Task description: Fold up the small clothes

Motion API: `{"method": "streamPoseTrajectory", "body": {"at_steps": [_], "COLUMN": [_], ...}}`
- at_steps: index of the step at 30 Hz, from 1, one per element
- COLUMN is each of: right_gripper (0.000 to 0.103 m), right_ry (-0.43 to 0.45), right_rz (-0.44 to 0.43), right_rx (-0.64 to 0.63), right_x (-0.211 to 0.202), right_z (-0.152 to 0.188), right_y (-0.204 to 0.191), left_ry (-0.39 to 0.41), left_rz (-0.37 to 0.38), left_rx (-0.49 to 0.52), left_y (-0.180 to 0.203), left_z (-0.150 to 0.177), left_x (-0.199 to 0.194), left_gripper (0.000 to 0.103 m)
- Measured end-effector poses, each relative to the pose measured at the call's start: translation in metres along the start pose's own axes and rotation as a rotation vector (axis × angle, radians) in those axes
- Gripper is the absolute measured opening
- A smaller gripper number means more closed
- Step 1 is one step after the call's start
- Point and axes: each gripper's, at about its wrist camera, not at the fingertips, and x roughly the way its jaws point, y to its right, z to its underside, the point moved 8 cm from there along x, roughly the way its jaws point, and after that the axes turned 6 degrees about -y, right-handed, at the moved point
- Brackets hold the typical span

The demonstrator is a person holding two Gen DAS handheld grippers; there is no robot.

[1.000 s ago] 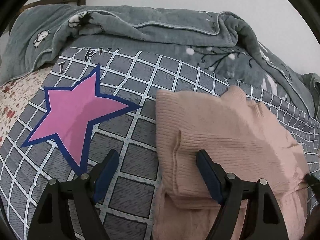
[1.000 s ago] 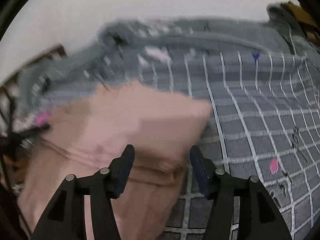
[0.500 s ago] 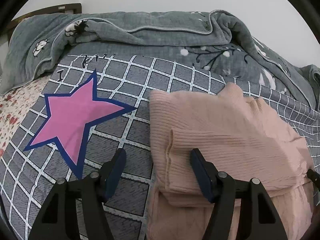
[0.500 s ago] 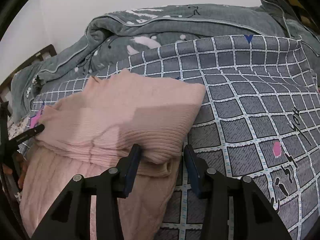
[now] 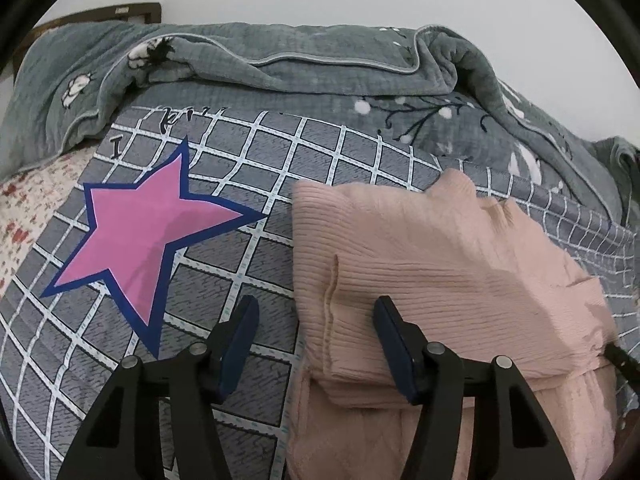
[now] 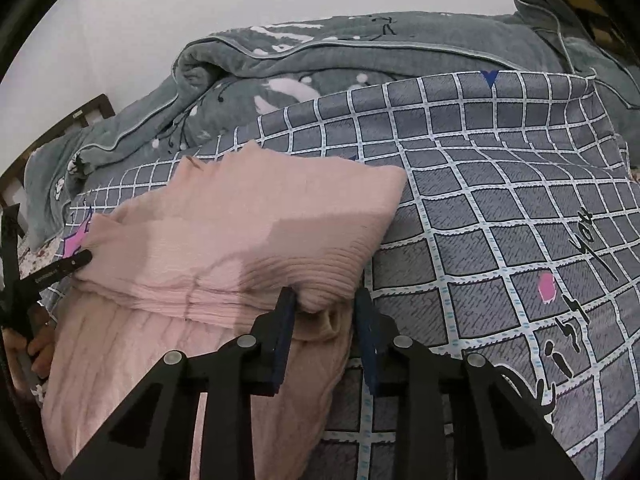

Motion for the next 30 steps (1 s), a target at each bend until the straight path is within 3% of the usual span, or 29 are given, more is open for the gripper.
{"method": "streamPoseTrajectory", "body": {"at_steps": [5,12,23,30], "right_gripper": [0.03,0.03,0.032,0.032], "right_ry": [-0.006,-0.005,0.025,0.055], "right_rz": [-0.026,0.008,-0.019,0.011], "right_rx": [0.015,-0.024,-0.017,-0.046], "right_x": [0.0,-0.002,-0.01,-0.018], "right_z": [-0.001,0.003,0.006,0.007], "right_y": [0.003,-0.003,-0.003,-0.008], "left_ry": [-0.009,0.004,0.003,0.003], "left_rz": [0.049,0.024,0.053,0.052], "left_rx": [-0.038,-0.035,-0.004,-0.001], "left_y": [-0.005,-0.003,0.005,0.004], "left_z": [0.003,0.008,0.023,0.029], "left_x": [-0.002,-0.007,-0.019,-0.026], "left_gripper": [0.058,0.058,0.06,0.061]}}
